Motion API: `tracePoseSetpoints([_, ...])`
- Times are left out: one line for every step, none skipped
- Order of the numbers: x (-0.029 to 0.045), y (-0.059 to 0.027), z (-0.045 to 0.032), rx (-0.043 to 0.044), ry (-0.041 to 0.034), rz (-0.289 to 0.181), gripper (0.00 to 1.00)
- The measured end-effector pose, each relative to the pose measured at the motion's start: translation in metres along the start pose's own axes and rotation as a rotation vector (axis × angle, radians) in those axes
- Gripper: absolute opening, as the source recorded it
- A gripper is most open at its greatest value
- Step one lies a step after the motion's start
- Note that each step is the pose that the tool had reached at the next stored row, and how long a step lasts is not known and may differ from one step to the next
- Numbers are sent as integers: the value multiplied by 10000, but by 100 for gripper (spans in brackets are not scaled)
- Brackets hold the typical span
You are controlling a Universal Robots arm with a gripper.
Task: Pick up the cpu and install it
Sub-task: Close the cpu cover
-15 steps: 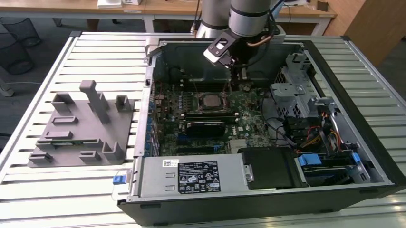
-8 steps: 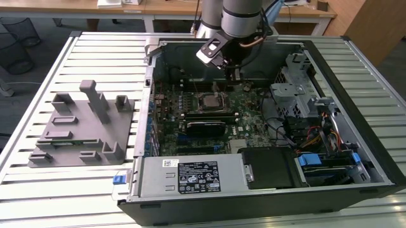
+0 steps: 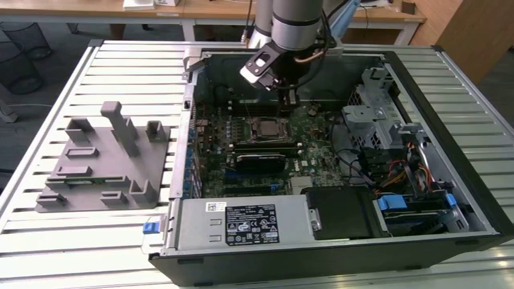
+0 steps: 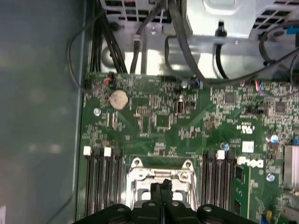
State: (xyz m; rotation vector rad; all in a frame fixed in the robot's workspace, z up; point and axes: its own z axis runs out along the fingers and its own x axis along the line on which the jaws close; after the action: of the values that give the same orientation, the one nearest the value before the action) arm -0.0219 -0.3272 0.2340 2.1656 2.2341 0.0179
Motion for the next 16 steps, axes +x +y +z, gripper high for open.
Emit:
tracePoseSetpoints([1,-23,8,0,0,0,11])
tracePoseSetpoints([2,-47,15,-1,1,0,11])
tracePoseSetpoints([2,-72,21,1,1,0,11])
tracePoseSetpoints([3,-98,25,1,0,0,11])
tracePoseSetpoints([4,-119,29,0,0,0,11])
tracePoseSetpoints([4,-140,32,0,0,0,11])
tracePoseSetpoints([5,-158,33,-1,1,0,11])
tracePoseSetpoints([6,-170,33,-1,1,0,11])
tracePoseSetpoints([6,-176,33,0,0,0,11])
tracePoseSetpoints([6,-178,33,8,0,0,11])
tracePoseSetpoints([6,-178,33,21,-1,-1,11])
tracePoseSetpoints([6,-179,33,28,1,-1,11])
tracePoseSetpoints([5,-180,35,28,1,0,11])
tracePoseSetpoints([4,-182,37,27,2,-1,11])
tracePoseSetpoints([4,-193,41,28,0,-1,11])
tracePoseSetpoints([5,-213,47,28,1,-2,11])
